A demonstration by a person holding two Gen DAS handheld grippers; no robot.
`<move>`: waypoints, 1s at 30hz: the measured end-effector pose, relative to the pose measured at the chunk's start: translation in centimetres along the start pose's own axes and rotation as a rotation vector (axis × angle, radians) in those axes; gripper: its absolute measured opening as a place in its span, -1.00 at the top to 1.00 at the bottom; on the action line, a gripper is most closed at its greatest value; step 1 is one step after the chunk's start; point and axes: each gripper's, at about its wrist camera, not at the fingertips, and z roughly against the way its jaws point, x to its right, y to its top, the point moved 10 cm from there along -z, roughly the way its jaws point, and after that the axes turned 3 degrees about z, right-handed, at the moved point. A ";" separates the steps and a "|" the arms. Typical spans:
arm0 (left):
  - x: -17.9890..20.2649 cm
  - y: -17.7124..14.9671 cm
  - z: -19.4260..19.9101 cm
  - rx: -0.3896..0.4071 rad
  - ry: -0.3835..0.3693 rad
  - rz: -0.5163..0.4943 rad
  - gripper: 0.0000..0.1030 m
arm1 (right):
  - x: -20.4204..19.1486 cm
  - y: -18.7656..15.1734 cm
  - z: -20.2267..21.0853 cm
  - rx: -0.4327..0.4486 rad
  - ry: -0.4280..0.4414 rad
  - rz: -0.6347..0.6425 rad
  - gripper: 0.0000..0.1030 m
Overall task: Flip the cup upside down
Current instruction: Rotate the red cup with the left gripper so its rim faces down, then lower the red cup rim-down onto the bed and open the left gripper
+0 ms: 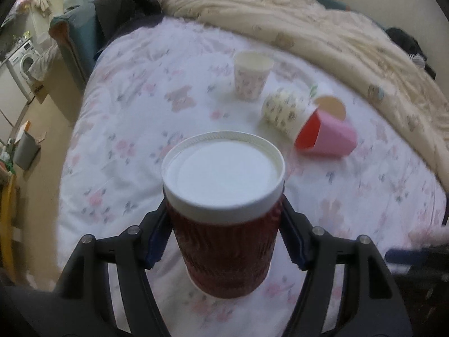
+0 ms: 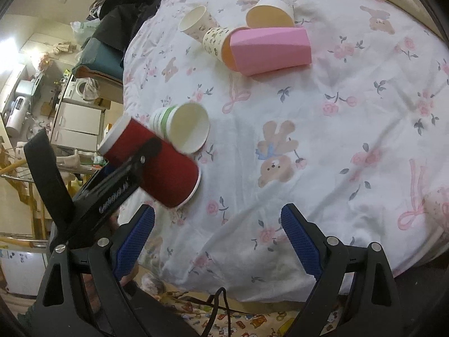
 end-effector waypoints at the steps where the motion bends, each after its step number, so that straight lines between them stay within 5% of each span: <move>1: 0.3 0.5 -0.3 0.017 0.001 -0.001 -0.28 | 0.1 0.0 0.1 0.000 0.001 -0.001 -0.82; 11: 2.1 1.1 -1.6 0.101 0.009 -0.045 -0.28 | -0.4 0.0 -0.4 -0.018 -0.014 0.029 -0.82; 17: 2.1 0.5 -1.7 0.083 -0.004 -0.044 -0.32 | -0.2 0.0 -0.3 -0.015 -0.025 0.032 -0.82; 20: 2.1 -0.3 -2.3 0.022 0.001 -0.041 -0.55 | 0.0 0.0 -0.2 -0.016 -0.033 0.027 -0.82; 22: 2.1 -0.8 -2.4 0.012 0.007 -0.059 -0.95 | 0.2 0.0 -0.1 -0.013 -0.035 0.026 -0.82; 30: 0.8 -1.3 1.0 0.001 -0.003 -0.046 -0.96 | 0.0 0.8 1.7 0.053 -0.021 0.034 -0.82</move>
